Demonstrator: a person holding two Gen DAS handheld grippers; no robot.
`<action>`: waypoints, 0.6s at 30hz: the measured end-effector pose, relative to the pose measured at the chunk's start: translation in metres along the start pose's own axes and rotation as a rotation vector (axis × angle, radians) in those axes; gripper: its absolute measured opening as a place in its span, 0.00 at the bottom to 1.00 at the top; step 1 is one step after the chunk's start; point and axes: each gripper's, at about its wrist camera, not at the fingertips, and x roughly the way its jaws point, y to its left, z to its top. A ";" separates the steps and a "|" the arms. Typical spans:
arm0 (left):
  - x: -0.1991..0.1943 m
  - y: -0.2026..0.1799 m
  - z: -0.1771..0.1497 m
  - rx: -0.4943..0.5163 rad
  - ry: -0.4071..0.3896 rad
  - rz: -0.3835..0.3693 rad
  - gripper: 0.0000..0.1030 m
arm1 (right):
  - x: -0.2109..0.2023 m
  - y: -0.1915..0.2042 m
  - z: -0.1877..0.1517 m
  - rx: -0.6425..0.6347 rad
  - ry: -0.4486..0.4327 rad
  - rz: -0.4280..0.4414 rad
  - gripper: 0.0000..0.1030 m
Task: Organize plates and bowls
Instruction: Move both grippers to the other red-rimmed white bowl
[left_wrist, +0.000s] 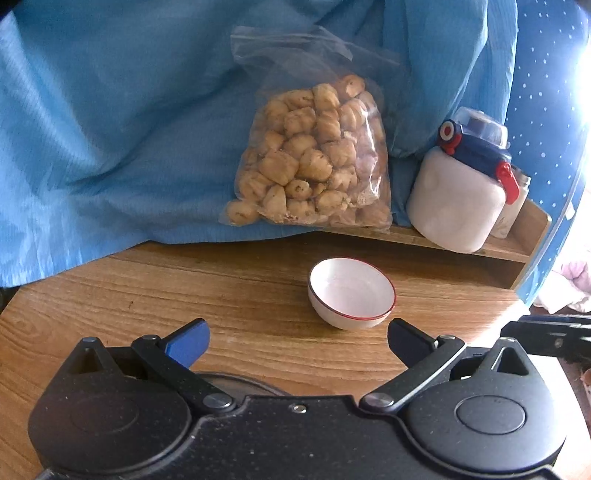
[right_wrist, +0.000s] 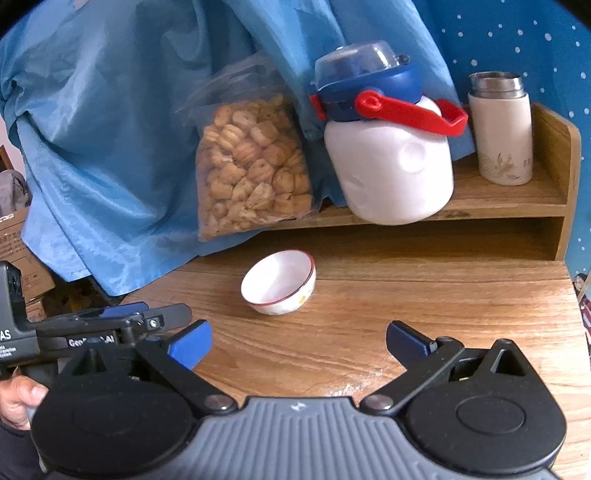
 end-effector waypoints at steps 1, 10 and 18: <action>0.001 0.000 0.001 0.005 0.001 0.005 0.99 | 0.001 0.000 0.001 -0.001 -0.002 -0.004 1.00; 0.016 0.017 0.013 -0.009 0.059 0.036 0.99 | 0.028 0.002 0.012 -0.052 0.056 -0.080 1.00; 0.039 0.034 0.025 -0.020 0.089 0.019 0.99 | 0.060 0.016 0.028 -0.088 0.072 -0.074 1.00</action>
